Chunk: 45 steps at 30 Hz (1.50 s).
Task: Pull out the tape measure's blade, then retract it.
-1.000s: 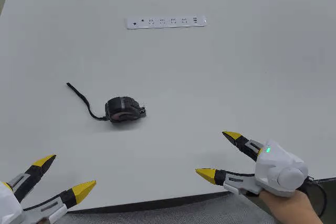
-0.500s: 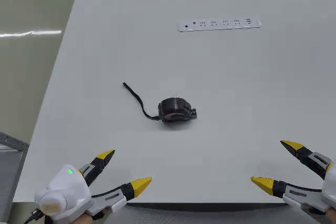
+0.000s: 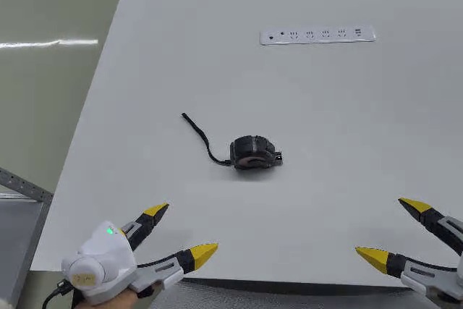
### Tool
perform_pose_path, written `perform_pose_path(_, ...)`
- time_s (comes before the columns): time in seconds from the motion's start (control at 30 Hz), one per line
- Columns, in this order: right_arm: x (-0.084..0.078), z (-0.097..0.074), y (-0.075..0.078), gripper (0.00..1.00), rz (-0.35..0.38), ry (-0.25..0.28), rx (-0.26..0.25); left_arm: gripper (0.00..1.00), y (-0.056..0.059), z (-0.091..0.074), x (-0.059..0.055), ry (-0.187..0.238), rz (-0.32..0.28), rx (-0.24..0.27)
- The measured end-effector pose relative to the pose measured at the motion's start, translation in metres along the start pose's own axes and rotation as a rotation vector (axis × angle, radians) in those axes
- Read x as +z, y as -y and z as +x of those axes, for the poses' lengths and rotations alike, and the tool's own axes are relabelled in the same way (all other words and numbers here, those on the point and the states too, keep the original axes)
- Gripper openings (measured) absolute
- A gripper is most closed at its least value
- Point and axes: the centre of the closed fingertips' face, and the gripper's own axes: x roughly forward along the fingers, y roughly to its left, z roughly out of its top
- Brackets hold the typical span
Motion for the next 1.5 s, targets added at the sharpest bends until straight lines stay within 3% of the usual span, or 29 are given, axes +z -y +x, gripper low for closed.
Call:
perform_pose_path(0.57,0.005,0.002,0.000,0.70,-0.002,0.021,0.022,0.77,-0.003,0.006,0.003,-0.001,0.002,-0.003)
perform_pose_path(0.9,0.010,0.010,0.001,0.68,-0.013,0.028,0.052,0.76,-0.003,0.025,0.016,0.003,0.022,-0.024)
perform_pose_path(1.5,0.018,0.025,0.005,0.63,-0.023,0.039,0.103,0.74,-0.002,0.052,0.023,-0.027,0.073,-0.063)
